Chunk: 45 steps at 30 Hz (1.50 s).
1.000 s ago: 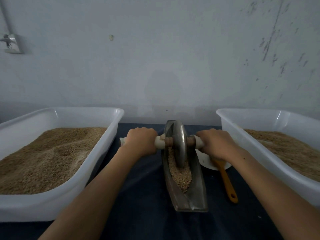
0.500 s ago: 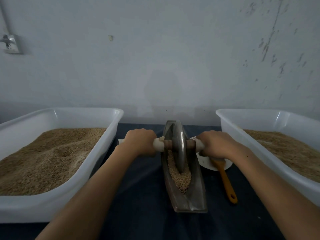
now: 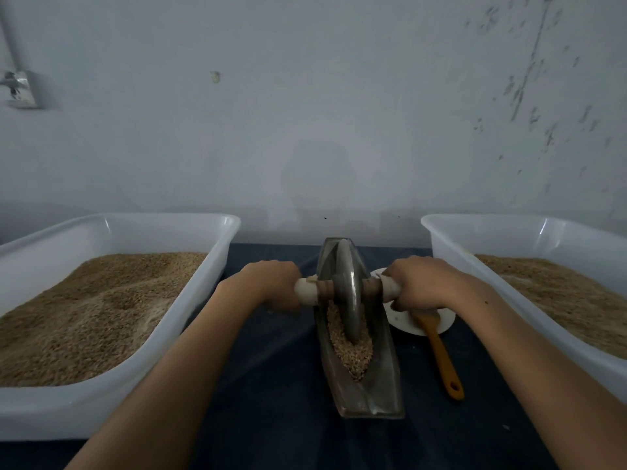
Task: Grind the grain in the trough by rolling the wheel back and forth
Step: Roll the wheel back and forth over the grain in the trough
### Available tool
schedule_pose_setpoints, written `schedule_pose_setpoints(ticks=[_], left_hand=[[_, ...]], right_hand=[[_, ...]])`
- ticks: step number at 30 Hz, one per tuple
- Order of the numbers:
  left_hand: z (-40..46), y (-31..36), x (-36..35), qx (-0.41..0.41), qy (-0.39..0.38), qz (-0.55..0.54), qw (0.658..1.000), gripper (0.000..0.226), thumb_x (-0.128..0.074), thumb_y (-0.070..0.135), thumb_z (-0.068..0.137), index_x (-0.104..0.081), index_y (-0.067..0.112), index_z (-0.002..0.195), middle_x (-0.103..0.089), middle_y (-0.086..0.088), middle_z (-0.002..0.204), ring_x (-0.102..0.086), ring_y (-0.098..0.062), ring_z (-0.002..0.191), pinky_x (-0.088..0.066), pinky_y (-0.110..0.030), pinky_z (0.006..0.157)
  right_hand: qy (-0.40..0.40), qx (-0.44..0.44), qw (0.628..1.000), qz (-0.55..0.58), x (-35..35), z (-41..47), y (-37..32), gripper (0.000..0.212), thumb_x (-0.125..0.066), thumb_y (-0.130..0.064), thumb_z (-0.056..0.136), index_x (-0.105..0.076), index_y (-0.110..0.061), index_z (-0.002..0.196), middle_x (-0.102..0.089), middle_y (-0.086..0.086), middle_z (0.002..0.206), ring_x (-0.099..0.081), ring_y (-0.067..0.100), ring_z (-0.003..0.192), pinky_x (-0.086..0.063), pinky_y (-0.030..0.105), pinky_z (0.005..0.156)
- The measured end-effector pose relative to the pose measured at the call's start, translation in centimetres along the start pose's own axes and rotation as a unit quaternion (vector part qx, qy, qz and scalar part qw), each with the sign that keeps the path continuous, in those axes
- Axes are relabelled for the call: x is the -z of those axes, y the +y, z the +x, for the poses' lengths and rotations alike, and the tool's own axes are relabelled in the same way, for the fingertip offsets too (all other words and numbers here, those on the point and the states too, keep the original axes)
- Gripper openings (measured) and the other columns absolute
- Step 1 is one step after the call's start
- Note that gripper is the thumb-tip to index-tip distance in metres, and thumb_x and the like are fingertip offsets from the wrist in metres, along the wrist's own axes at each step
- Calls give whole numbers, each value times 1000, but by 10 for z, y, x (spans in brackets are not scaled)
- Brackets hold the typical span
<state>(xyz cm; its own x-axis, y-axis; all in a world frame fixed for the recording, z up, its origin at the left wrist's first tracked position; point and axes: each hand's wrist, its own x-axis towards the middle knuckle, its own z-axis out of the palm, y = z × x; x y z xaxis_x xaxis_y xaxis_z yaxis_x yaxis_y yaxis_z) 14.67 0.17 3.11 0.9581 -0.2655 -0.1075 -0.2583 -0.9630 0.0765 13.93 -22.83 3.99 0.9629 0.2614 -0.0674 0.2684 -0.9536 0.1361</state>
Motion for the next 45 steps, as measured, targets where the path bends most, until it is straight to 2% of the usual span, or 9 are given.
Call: schedule_pose_setpoints(ticks=[6,12,17,23,30,34,37,41,45], left_hand=[[4,-1,-6,4,79,35,996,25,-70,33,76,-61,24,98,-58,5,83,-56,-16,78,-44,-31,70],[8,-3,-15,0,161,53,985,18,-66,35,80,-53,26,89,-59,5,87,-53,-15,78,-39,-30,70],[6,-3,-9,2,83,49,995,29,-70,35,76,-60,25,101,-56,6,86,-52,-15,78,-39,-31,68],[5,-5,-4,-3,-1,2,1000,21,-74,31,73,-56,27,83,-60,7,72,-60,-13,70,-43,-27,62],[9,-2,-11,-10,153,63,986,19,-68,34,77,-52,28,86,-56,7,81,-53,-15,76,-39,-31,67],[9,0,-16,-11,209,78,975,18,-65,35,80,-54,26,91,-63,3,92,-59,-18,84,-40,-31,69],[9,-1,-15,-5,177,76,981,22,-66,35,80,-58,24,97,-63,2,93,-57,-17,83,-40,-31,70],[5,-2,-7,9,52,32,998,30,-71,32,77,-60,23,104,-59,4,88,-56,-16,81,-43,-31,72],[4,-4,-3,5,-35,-40,999,18,-72,24,78,-58,22,89,-64,2,76,-60,-11,65,-46,-25,62]], right_hand=[[77,-7,997,-8,-8,2,-3,10,-59,-25,88,-56,-26,98,-64,-1,95,-60,17,85,-43,29,69],[205,-6,979,-18,-20,4,-4,14,-53,-25,93,-42,-28,84,-61,-2,91,-52,18,78,-36,30,67],[99,1,995,-12,-11,2,-2,8,-58,-26,89,-52,-29,90,-63,-3,92,-58,16,82,-42,29,68],[-2,10,1000,5,1,-1,0,15,-67,-29,83,-57,-28,95,-64,-1,90,-62,17,84,-48,31,71],[140,-11,990,12,-18,6,1,9,-57,-21,87,-53,-29,90,-63,-4,91,-57,17,79,-38,29,65],[191,-8,981,34,-26,7,2,9,-54,-21,89,-50,-27,84,-61,-5,86,-60,18,83,-46,33,72],[171,-4,985,25,-22,6,2,12,-55,-21,89,-48,-29,82,-58,-6,83,-57,17,80,-42,30,68],[86,7,996,-5,-10,5,1,11,-58,-22,85,-53,-31,87,-61,-4,87,-58,16,79,-42,29,64],[33,6,999,-9,-2,2,0,23,-63,-24,83,-43,-34,75,-58,-5,79,-59,16,78,-45,28,65]])
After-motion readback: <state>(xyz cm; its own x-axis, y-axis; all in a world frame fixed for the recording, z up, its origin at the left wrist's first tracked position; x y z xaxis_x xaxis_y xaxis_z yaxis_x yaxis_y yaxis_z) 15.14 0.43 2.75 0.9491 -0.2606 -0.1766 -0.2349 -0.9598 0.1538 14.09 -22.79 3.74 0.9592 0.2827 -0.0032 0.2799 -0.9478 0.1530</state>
